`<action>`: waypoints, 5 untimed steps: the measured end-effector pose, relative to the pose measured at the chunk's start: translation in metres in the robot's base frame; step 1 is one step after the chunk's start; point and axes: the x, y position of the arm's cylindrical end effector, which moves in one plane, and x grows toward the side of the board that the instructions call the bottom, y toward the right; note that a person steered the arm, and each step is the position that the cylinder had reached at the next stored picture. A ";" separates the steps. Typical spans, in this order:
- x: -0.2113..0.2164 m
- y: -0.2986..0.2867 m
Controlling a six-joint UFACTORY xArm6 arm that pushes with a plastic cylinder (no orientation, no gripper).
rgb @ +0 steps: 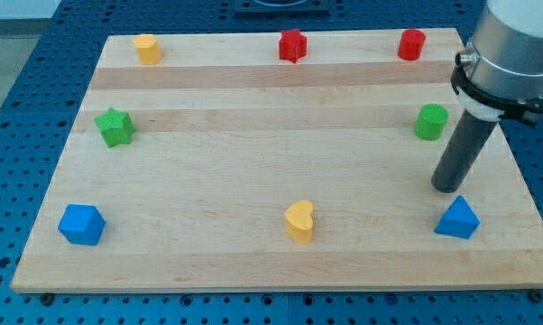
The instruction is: Push the blue triangle downwards
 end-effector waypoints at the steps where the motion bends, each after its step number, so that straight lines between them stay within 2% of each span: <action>1: 0.011 0.000; 5: 0.033 -0.001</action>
